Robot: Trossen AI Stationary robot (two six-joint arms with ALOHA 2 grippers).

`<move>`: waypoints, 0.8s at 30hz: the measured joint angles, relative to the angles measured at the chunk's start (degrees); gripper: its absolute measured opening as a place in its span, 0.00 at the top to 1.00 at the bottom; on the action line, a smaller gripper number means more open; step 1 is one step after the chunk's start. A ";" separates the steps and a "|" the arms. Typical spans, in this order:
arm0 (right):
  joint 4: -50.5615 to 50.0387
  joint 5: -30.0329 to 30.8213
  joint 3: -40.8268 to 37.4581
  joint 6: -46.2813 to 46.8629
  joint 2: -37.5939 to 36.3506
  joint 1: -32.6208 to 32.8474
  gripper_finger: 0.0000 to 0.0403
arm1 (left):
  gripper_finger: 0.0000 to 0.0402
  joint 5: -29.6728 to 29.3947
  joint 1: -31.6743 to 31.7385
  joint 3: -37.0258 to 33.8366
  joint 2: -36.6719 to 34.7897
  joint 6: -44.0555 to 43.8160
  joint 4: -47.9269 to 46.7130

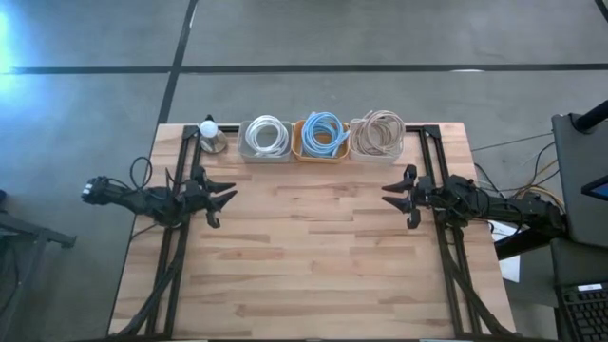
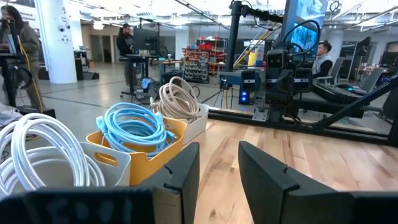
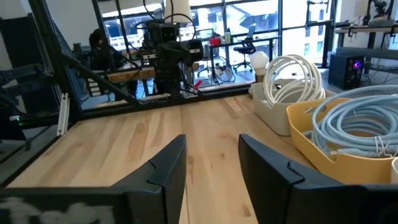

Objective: Pick & Place USB Port
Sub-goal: Return to Home Position

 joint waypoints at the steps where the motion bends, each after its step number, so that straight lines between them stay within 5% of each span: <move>1: 0.00 0.00 0.00 -0.01 0.00 0.00 0.64 | 0.71 0.00 0.00 -0.01 0.00 0.00 0.00; 24: 0.00 -0.04 0.00 -0.68 0.00 0.00 0.66 | 0.71 0.07 0.01 -0.02 0.39 0.00 -0.08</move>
